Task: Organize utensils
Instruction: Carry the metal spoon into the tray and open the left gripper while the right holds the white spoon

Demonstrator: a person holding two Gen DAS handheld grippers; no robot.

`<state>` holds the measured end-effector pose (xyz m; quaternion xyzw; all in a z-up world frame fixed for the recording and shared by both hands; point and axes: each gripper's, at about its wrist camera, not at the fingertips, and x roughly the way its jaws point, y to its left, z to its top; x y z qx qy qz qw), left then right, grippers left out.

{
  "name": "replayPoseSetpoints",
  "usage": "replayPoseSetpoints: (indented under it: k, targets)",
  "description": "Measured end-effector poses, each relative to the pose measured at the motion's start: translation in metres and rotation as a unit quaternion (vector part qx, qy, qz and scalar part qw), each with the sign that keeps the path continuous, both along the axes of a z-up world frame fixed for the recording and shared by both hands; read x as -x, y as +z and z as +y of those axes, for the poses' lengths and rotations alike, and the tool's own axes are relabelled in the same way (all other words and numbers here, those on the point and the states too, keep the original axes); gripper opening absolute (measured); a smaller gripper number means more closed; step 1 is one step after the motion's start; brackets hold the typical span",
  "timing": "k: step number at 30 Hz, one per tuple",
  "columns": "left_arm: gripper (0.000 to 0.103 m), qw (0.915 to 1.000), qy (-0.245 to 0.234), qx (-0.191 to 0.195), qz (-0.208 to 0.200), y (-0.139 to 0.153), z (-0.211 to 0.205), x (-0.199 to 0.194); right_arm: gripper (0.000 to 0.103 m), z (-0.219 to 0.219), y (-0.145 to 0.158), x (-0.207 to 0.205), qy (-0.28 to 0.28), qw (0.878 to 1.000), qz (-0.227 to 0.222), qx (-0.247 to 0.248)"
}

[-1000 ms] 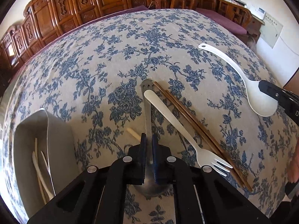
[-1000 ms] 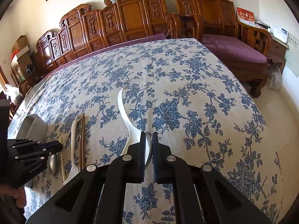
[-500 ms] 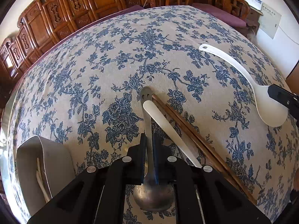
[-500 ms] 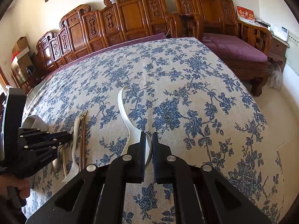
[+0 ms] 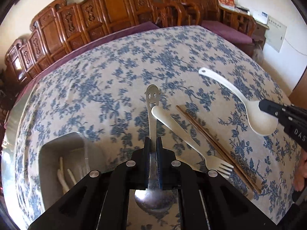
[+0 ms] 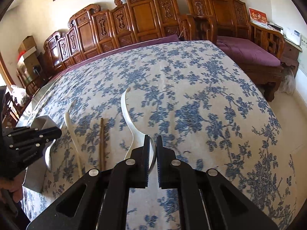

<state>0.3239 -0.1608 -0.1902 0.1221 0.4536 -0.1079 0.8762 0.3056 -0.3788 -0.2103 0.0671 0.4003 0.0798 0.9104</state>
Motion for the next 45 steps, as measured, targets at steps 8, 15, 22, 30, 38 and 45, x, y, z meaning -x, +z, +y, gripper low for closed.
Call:
replayPoseSetpoints:
  k: [8, 15, 22, 30, 38, 45]
  targets:
    - [0.005, 0.9991, 0.023, 0.021, -0.029, 0.026, 0.028, -0.001, 0.008, 0.023, 0.008, 0.007, 0.018, 1.000, -0.010, 0.008]
    - [0.005, 0.9980, 0.009, 0.032, -0.054, 0.055, 0.030, 0.011, 0.008, 0.037, 0.014, 0.014, 0.030, 0.999, -0.019, 0.011]
    - [0.005, 0.9972, 0.008, 0.039, -0.064, 0.073, 0.051, 0.032, 0.008, 0.055, 0.029, 0.028, 0.046, 0.998, -0.036, -0.001]
    - [0.005, 0.9970, 0.026, 0.043, -0.060, 0.068, 0.094, 0.058, 0.008, 0.093, 0.044, 0.046, 0.075, 0.996, -0.055, -0.003]
    - [0.001, 0.9955, 0.056, 0.061, -0.047, 0.043, 0.135, 0.073, 0.008, 0.125, 0.044, 0.061, 0.095, 0.994, -0.055, 0.006]
    - [0.001, 0.9933, 0.069, 0.087, -0.030, 0.023, 0.155, 0.069, 0.008, 0.142, 0.036, 0.064, 0.107, 0.993, -0.046, 0.020]
